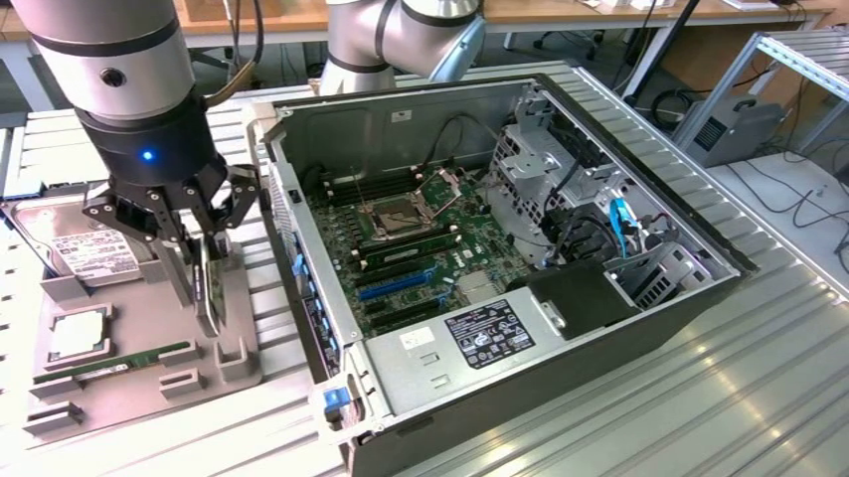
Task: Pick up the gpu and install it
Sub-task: 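Pick up the gpu and move the gpu toward the slot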
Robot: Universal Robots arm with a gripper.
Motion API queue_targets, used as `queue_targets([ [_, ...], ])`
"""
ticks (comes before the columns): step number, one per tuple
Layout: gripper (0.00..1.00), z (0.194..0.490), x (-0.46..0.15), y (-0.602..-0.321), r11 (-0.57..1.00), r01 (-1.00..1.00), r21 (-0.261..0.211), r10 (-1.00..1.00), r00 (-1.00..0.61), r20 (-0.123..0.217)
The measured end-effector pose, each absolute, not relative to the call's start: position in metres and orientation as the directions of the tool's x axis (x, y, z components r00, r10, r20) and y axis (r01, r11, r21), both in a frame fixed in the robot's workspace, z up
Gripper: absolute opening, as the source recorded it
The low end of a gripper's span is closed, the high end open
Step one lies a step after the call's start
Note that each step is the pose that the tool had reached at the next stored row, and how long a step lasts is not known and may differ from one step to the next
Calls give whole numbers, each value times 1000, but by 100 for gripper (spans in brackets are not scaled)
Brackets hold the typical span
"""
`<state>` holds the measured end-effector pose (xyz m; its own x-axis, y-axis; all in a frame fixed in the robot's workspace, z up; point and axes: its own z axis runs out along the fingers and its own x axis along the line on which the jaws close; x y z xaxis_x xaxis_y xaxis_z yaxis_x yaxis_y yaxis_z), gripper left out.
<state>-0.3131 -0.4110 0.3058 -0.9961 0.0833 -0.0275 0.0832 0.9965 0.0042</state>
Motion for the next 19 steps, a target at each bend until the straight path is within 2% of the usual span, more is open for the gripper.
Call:
queue_targets([
  [19, 27, 325, -313, -411, 997, 83, 4, 83, -996, -28],
])
